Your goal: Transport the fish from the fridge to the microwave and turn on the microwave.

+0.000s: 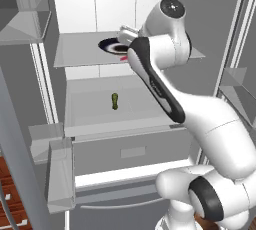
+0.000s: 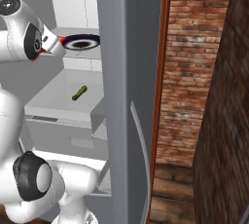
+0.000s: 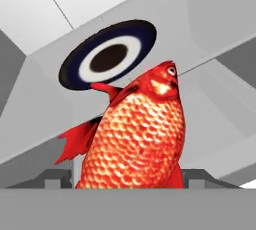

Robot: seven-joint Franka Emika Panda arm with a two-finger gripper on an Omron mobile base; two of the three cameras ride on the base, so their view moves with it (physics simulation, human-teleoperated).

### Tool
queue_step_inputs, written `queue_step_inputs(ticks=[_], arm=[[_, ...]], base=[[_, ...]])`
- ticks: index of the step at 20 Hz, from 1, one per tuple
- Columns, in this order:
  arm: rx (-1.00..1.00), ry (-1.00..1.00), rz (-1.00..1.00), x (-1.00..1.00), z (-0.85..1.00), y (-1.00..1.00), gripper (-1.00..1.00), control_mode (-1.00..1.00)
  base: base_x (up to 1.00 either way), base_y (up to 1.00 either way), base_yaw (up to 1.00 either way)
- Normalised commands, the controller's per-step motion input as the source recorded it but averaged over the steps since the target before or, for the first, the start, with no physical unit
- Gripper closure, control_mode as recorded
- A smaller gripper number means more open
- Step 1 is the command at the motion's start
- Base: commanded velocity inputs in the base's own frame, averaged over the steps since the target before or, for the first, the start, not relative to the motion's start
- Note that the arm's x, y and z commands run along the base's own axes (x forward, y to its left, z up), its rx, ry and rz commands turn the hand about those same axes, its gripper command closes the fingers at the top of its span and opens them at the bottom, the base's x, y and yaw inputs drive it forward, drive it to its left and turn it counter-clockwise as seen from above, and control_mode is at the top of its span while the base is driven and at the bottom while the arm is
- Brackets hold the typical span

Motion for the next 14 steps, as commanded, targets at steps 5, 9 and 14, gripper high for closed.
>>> queue_step_inputs(ticks=[5, 9, 14], arm=[[0.0, -0.04, 0.12, -0.48, 0.13, -0.04, 1.0, -1.0], [0.0, -0.07, 0.1, -0.43, 0.16, -0.09, 1.0, -1.0], [0.0, -0.06, 0.07, -0.33, 0.17, -0.15, 1.0, -1.0]], base=[[0.0, 0.0, 0.0], [0.0, 0.0, 0.0], [0.0, 0.0, 0.0]])
